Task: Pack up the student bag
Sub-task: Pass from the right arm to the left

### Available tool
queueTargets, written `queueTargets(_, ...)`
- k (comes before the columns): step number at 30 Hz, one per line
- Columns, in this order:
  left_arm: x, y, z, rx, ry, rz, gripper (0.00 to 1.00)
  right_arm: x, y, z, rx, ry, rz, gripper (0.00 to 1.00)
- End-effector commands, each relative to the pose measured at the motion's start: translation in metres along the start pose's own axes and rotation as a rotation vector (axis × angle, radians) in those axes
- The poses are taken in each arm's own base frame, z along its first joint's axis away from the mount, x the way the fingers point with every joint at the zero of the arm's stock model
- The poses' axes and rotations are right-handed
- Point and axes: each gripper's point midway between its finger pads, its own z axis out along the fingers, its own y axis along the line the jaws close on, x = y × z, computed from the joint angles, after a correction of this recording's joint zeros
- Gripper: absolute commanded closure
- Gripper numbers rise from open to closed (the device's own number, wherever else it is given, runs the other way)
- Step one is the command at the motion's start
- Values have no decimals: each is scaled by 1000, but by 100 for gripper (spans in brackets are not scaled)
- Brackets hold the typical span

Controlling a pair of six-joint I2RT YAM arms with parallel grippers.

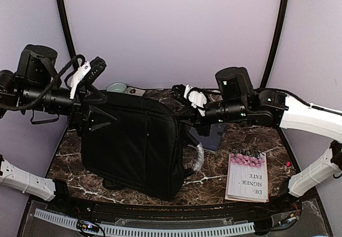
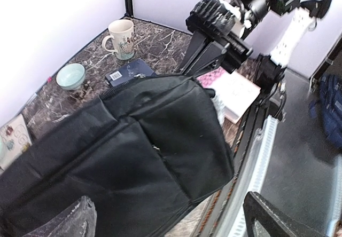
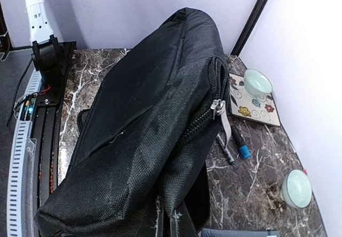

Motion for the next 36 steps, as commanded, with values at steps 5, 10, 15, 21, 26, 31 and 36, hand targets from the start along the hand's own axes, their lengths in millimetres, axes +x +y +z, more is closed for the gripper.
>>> queueTargets(5, -3, 7, 12, -40, 47, 327, 1, -40, 6, -13, 107, -105, -242, 100)
queueTargets(10, -8, 4, 12, -22, 49, 412, 1, -42, 27, -13, 91, -95, -295, 100)
queueTargets(15, 3, 3, 22, 6, 123, 453, 1, -45, 48, -19, 93, -108, -352, 100)
queueTargets(21, 18, -4, 30, 63, 162, 470, 1, -37, 58, -28, 135, -125, -399, 100)
queueTargets(26, 36, 8, 40, 7, 200, 489, 1, -34, 64, -36, 177, -133, -443, 100)
queueTargets(31, 39, 5, 53, 28, 166, 511, 1, -39, 70, -42, 194, -155, -495, 100)
queueTargets(36, 35, 2, 65, 58, 178, 548, 2, -42, 73, -41, 206, -148, -574, 100)
